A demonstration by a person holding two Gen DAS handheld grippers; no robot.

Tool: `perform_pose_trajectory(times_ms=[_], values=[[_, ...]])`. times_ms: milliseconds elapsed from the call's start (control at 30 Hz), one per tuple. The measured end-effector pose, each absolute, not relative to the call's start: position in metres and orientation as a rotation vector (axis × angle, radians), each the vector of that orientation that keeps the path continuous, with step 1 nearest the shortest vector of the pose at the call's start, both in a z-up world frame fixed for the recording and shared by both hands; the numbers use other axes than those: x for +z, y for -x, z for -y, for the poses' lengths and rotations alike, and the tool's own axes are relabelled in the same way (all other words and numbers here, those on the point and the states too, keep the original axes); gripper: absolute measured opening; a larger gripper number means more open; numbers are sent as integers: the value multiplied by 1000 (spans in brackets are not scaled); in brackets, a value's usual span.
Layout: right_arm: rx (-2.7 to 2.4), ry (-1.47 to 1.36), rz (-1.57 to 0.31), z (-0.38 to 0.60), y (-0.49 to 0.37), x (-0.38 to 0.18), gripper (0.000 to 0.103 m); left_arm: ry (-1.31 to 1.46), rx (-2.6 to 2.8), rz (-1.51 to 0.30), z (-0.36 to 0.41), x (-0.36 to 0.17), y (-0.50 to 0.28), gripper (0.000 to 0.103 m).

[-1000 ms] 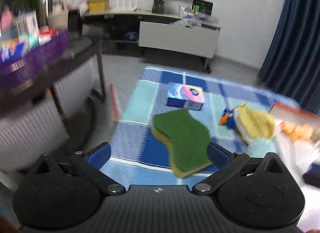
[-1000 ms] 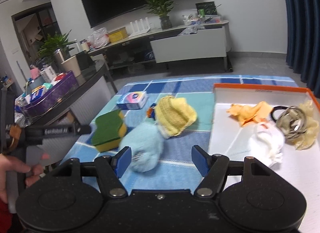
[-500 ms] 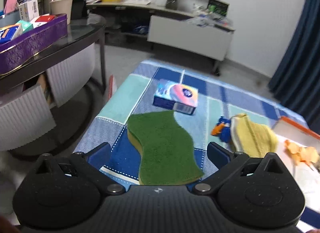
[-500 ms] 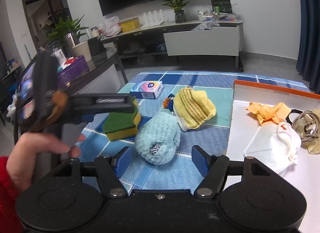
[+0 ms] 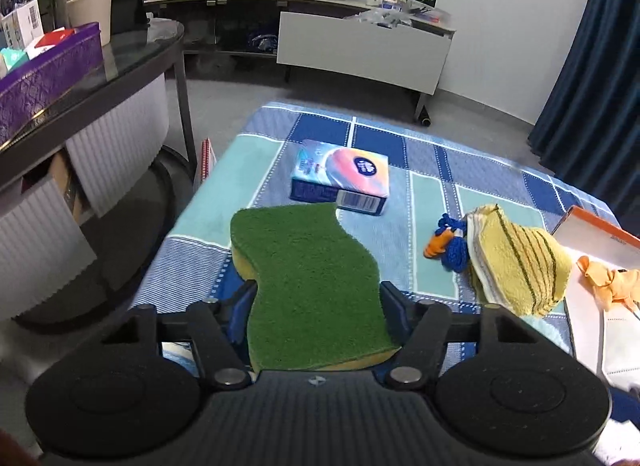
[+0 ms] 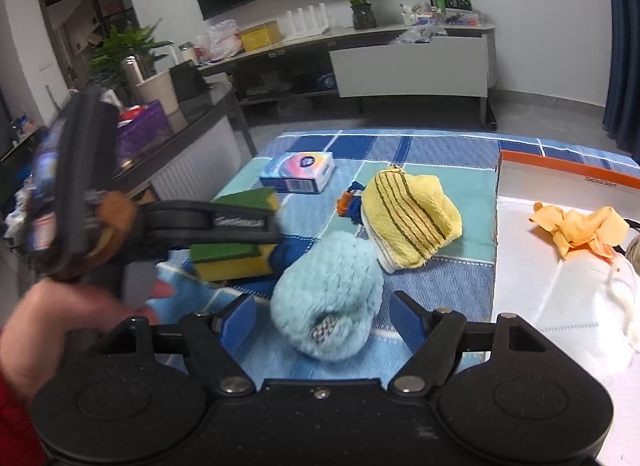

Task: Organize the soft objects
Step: 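Grasp the green sponge with left tool while right tool grasps the light blue fuzzy ball, then carry the sponge with left tool while right tool carries the fuzzy ball to the box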

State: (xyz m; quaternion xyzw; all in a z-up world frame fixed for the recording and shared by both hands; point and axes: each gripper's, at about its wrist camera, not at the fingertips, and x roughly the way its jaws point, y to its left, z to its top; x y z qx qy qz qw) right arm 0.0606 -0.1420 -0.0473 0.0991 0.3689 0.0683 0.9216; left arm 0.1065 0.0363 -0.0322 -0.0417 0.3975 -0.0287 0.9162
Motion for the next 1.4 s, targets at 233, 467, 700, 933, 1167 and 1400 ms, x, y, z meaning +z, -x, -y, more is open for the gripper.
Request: perform_pose_trajectory(times_ms=[233, 467, 700, 933, 1167, 1400], values=[[114, -200, -809, 134, -85, -68, 76, 85, -46, -777, -49, -15, -96, 66], [109, -191, -757, 137, -68, -55, 71, 91, -49, -734, -57, 3, -80, 66], [95, -160, -691, 149, -39, -27, 71, 86, -69, -721, -54, 14, -56, 66], [72, -159, -651, 161, -5, -2, 71, 84, -92, -714, -51, 19, -37, 66], [27, -166, -616, 177, 28, 13, 71, 69, -102, -688, -49, 29, -17, 66], [-7, -172, -598, 187, 52, 19, 71, 45, -137, -674, -33, 31, 5, 66]])
